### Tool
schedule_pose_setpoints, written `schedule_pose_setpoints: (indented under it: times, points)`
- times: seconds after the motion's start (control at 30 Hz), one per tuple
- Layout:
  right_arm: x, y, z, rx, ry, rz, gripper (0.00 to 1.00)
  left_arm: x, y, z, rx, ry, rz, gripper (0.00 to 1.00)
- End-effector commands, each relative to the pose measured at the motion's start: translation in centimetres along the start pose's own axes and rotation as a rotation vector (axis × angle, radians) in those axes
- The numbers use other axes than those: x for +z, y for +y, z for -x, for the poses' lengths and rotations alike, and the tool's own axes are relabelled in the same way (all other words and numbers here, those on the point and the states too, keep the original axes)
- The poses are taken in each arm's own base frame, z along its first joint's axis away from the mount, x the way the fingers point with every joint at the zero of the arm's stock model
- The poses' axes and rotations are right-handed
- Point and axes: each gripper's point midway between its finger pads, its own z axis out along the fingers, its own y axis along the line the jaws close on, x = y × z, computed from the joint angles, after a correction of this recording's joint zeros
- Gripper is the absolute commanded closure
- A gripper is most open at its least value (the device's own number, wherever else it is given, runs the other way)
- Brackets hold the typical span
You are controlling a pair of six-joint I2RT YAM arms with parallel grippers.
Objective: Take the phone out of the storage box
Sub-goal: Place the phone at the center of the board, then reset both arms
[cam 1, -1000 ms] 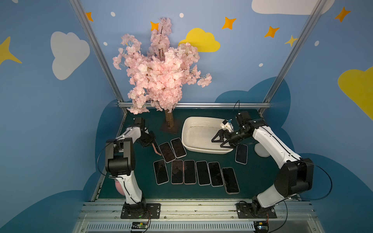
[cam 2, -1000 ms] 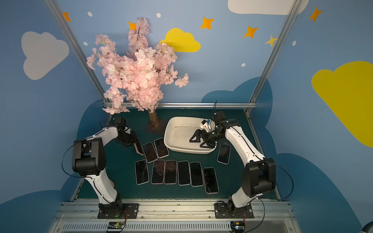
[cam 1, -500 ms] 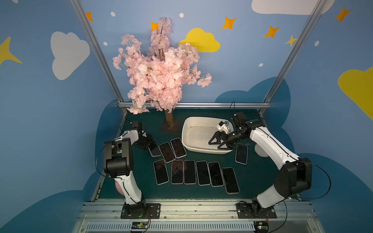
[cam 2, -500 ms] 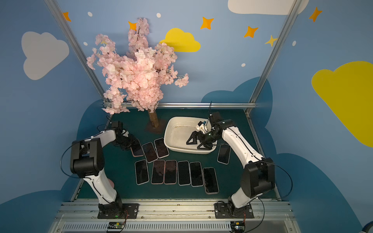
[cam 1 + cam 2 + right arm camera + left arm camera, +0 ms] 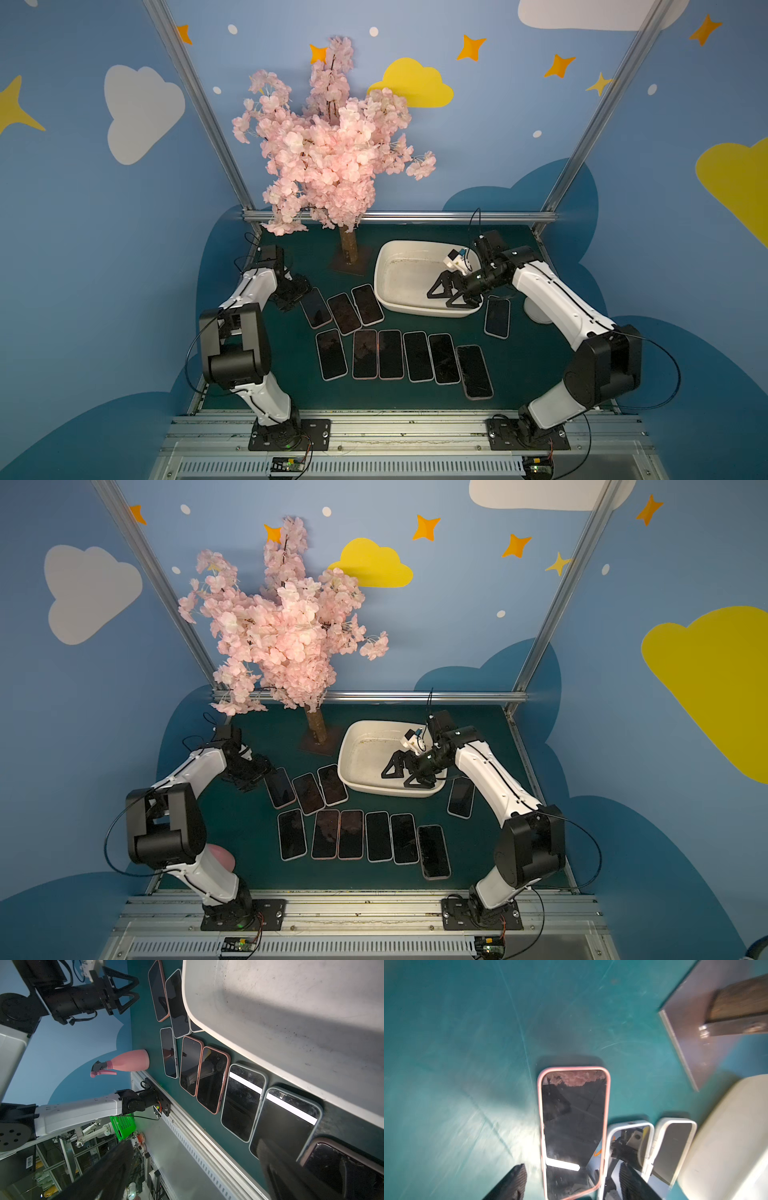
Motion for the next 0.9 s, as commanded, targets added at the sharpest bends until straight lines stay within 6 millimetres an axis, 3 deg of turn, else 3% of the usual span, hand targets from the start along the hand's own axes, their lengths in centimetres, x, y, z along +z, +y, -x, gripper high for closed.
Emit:
schedule_pose_setpoints:
  times: [0.0,0.2,0.4,0.47,0.6,0.87]
  points:
    - [-1.7,1.3,1.8,-0.087,-0.081,-0.010,0.01,-3.3,-0.4,-0.2,0.008,-0.044,-0.002,0.23]
    - [-4.9,-0.2,5.0,-0.163,-0.271,-0.124,0.01,-8.5,-2.1,-1.7,-0.017,-0.240,-0.135,0.18]
    - [-7.1,-1.0,7.4,-0.222,-0.462,-0.151,0.01,-10.1,-1.7,-4.6,-0.056,-0.355,-0.187,0.17]
    - [-7.3,-1.1,7.6,-0.249,-0.501,-0.151,0.01,-10.5,-1.8,-5.3,-0.027,-0.381,-0.197,0.00]
    - [-7.6,-1.8,7.8,-0.291,-0.578,-0.173,0.02,-12.1,-2.7,-6.4,0.083,-0.459,-0.248,0.00]
    - [-9.6,-7.1,6.6,-0.238,-0.761,-0.380,0.01,-14.9,-6.1,-9.2,0.507,-0.702,-0.470,0.00]
